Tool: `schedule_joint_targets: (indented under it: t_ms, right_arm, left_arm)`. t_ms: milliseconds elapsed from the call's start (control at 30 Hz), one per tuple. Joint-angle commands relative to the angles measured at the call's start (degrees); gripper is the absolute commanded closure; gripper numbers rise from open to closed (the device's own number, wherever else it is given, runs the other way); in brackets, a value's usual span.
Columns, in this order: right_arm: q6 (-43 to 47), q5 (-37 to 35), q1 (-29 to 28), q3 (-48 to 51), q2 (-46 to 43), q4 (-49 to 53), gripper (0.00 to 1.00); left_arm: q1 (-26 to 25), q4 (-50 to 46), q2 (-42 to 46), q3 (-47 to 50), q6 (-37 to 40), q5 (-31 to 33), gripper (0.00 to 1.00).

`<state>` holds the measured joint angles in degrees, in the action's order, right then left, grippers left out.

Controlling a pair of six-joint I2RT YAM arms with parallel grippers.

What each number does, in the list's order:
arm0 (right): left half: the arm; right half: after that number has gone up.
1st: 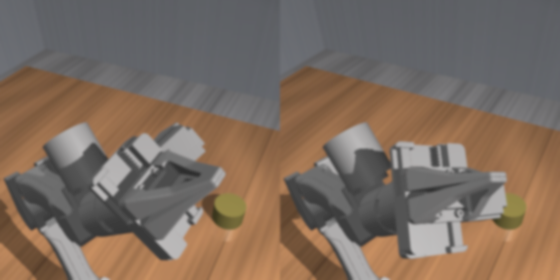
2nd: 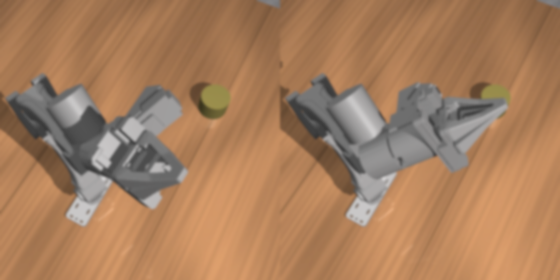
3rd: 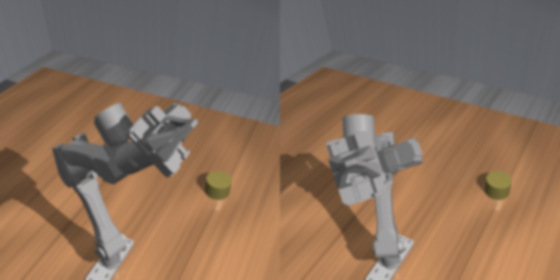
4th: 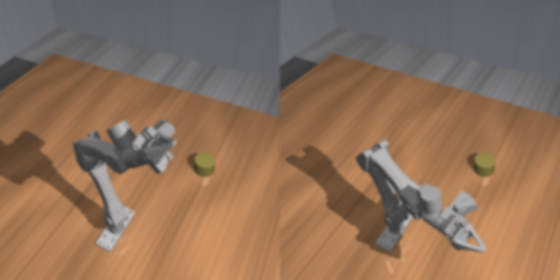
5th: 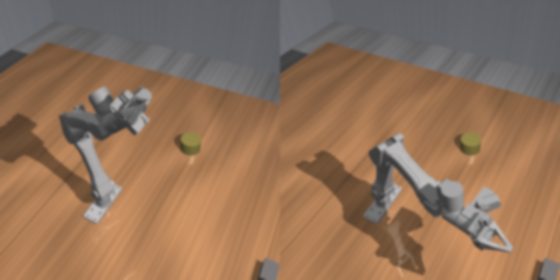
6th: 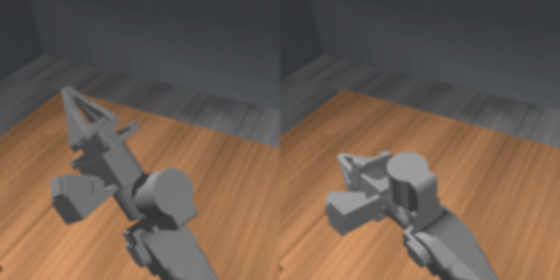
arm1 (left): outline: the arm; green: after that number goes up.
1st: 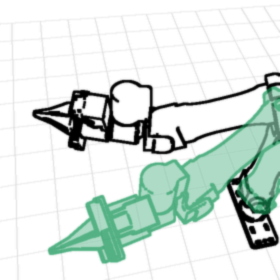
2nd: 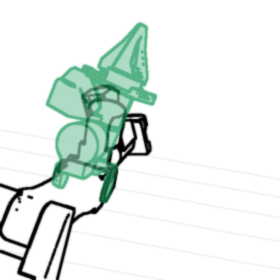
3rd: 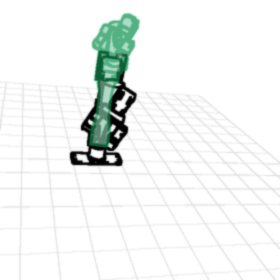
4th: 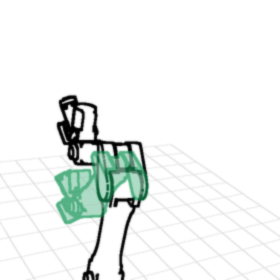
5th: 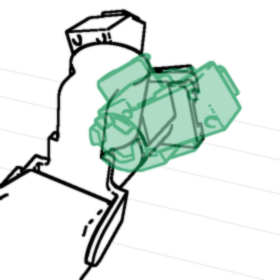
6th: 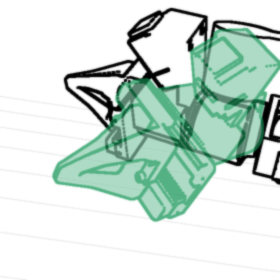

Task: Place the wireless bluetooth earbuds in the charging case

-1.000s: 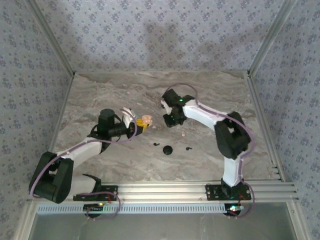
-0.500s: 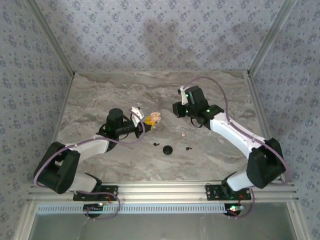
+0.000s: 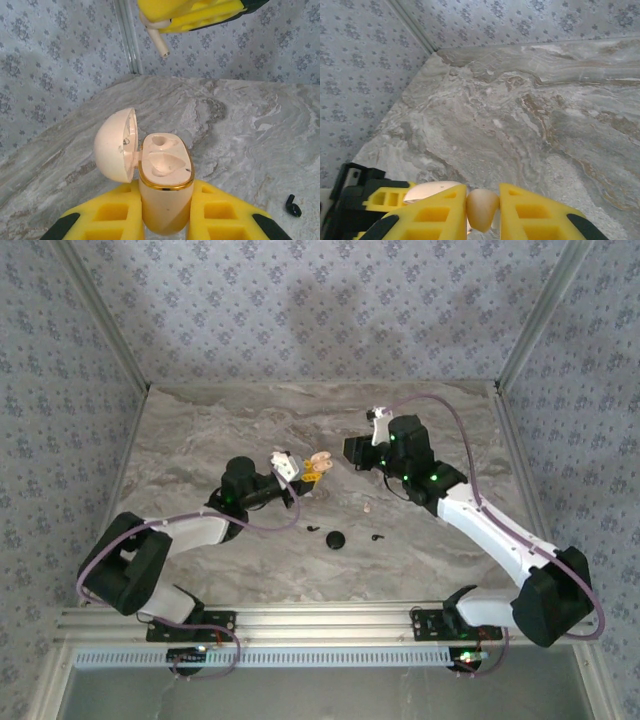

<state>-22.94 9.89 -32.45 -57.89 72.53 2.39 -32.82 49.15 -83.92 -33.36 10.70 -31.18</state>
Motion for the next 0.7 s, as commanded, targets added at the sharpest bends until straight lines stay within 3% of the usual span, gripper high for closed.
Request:
schedule_joint_targets:
  t_ms: [0,667]
  right_arm:
    - [-0.98,0.36,-1.55,0.42,-1.17,-2.81,0.78]
    - [-6.37,5.63,-4.63,5.55,0.04,-15.88,0.77]
  left_arm:
    - [-0.57,5.32,-0.87,-1.96,0.99,-0.37,0.88]
    - [-0.93,7.87,-0.81,-2.67,-0.58,0.86,0.89]
